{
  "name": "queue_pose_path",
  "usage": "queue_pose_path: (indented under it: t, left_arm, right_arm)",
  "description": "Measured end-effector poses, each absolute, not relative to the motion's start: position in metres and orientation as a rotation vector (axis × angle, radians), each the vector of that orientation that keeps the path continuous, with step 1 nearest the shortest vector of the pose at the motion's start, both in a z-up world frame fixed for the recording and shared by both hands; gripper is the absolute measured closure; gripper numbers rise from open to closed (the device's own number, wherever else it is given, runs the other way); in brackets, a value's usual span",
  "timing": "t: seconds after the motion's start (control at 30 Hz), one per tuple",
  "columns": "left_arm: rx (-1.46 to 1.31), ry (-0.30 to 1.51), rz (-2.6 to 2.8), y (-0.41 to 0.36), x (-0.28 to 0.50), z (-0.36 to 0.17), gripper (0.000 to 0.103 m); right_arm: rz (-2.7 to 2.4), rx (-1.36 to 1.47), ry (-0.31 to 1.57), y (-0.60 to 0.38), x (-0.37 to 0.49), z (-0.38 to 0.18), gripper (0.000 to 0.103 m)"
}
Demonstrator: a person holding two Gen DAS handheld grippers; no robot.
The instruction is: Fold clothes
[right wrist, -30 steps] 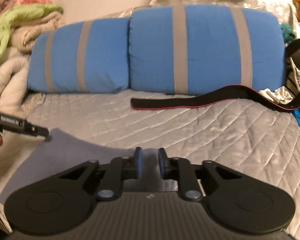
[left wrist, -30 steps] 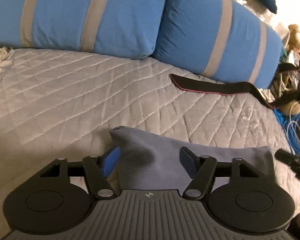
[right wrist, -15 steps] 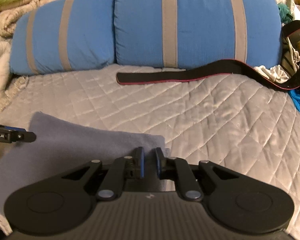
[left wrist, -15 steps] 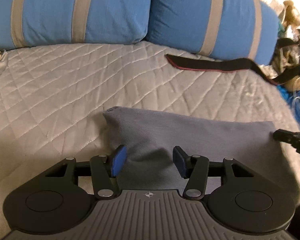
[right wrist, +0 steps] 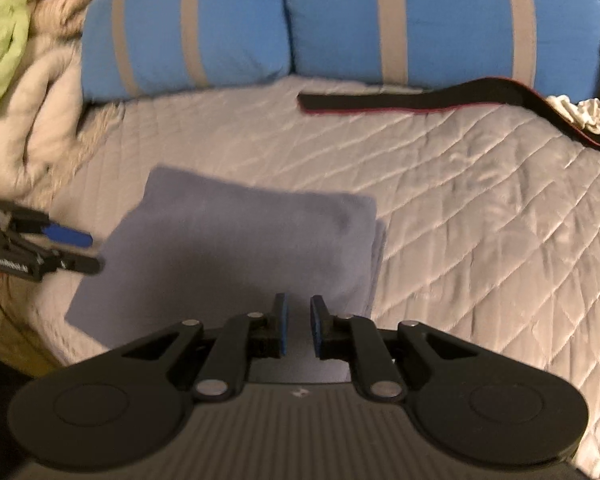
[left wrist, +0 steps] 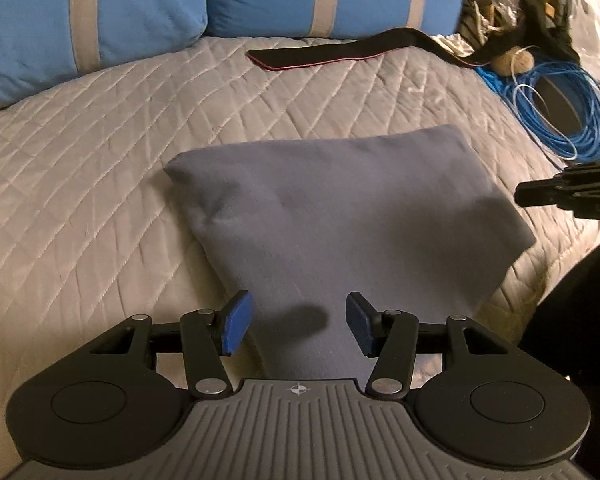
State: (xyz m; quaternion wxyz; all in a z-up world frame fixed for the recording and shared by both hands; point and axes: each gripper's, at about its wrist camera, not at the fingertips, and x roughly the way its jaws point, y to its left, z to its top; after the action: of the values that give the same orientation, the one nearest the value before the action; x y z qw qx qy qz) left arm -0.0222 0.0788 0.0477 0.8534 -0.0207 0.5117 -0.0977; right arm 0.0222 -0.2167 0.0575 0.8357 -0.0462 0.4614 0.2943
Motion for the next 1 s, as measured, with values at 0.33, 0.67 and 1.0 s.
queue_pose_path:
  t: [0.33,0.67,1.0]
  left_arm:
    - [0.013,1.225,-0.171,0.075,-0.026,0.008,0.051]
    - [-0.188,1.140,-0.174,0.102,-0.027,0.031,0.051]
    - [-0.199,1.033,-0.092,0.096,-0.014,0.042,0.051]
  right_arm:
    - [0.571,-0.266,1.109,-0.216,0.009,0.025,0.073]
    - [0.581,-0.073,0.948,-0.236,0.017,0.052,0.022]
    - [0.566,-0.161,0.668,-0.203,0.024,0.054,0.097]
